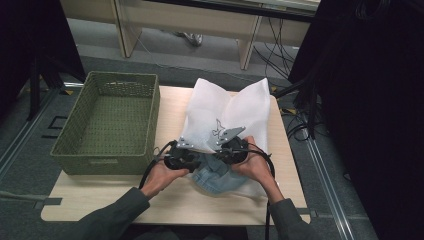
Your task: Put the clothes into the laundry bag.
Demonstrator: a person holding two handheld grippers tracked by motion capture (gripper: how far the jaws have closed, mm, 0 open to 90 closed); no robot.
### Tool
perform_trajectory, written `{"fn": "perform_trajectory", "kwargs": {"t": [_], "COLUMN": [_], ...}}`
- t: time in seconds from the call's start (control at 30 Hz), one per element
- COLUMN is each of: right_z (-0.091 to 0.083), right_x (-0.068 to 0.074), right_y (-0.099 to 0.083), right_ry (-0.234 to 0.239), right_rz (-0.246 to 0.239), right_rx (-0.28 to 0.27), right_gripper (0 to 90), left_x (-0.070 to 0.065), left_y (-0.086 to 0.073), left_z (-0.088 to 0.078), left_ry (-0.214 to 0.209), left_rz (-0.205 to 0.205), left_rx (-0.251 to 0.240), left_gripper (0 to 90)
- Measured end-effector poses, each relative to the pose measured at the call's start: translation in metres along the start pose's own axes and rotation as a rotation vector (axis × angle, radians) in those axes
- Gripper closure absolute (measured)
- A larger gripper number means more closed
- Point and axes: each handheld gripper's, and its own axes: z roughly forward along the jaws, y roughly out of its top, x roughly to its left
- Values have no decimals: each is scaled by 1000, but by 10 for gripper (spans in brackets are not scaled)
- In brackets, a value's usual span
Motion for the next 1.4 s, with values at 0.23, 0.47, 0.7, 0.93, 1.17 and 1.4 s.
{"fn": "perform_trajectory", "kwargs": {"t": [0.23,0.47,0.7,0.93,1.17,1.4], "right_z": [2,7,23,42,54,60], "right_x": [0,0,0,0,-9,-27], "right_y": [1,-1,-9,-11,-8,-4], "right_ry": [4,19,41,33,-24,-77], "right_rz": [-20,-16,8,4,2,29], "right_rx": [-3,20,84,123,112,103], "right_gripper": [869,869,872,878,883,884], "left_x": [-1,-2,-9,-19,-31,-40], "left_y": [-22,-21,-25,-35,-44,-54], "left_z": [-7,9,5,-4,-12,-23], "left_ry": [-27,-7,-7,-34,-28,-41], "left_rz": [78,153,170,163,202,250], "left_rx": [109,122,145,149,163,173], "left_gripper": [510,669,842,855,863,869]}}
